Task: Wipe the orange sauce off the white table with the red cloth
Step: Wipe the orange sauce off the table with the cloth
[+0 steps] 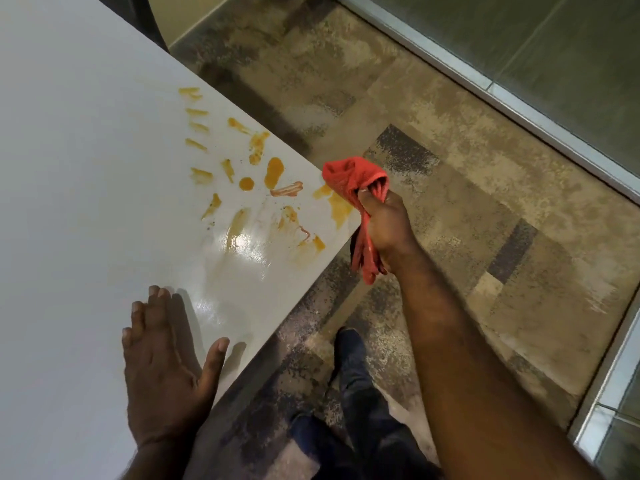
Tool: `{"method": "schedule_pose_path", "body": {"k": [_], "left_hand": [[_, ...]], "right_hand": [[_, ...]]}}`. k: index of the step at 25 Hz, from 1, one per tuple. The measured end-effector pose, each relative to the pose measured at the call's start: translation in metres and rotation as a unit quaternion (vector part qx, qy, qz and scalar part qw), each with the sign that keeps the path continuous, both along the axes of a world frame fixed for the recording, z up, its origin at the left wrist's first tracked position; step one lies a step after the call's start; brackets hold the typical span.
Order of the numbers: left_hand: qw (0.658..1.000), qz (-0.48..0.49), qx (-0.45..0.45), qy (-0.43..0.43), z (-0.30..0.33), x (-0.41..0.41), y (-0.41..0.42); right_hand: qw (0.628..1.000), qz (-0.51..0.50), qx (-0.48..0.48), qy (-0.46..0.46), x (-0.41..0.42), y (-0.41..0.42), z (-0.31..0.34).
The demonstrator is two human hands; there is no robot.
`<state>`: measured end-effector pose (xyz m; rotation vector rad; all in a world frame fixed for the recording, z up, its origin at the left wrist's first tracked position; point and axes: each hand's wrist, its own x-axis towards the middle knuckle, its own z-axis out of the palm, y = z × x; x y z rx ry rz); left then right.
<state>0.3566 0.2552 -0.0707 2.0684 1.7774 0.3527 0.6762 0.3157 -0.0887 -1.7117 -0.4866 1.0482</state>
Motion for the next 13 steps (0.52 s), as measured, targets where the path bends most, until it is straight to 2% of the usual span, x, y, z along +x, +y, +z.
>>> {"method": "schedule_pose_path", "body": {"k": [4, 9, 13], "left_hand": [[1.0, 0.011, -0.018, 0.01, 0.001, 0.0, 0.002], [0.999, -0.002, -0.039, 0.034, 0.004, 0.002, 0.001], [0.998, -0.001, -0.052, 0.042, 0.007, 0.006, 0.003]], "right_hand": [[0.993, 0.114, -0.015, 0.035, 0.018, 0.026, 0.014], [0.977, 0.189, -0.094, 0.006, 0.02, 0.066, 0.029], [0.959, 0.253, -0.122, -0.038, 0.011, 0.103, 0.039]]}}
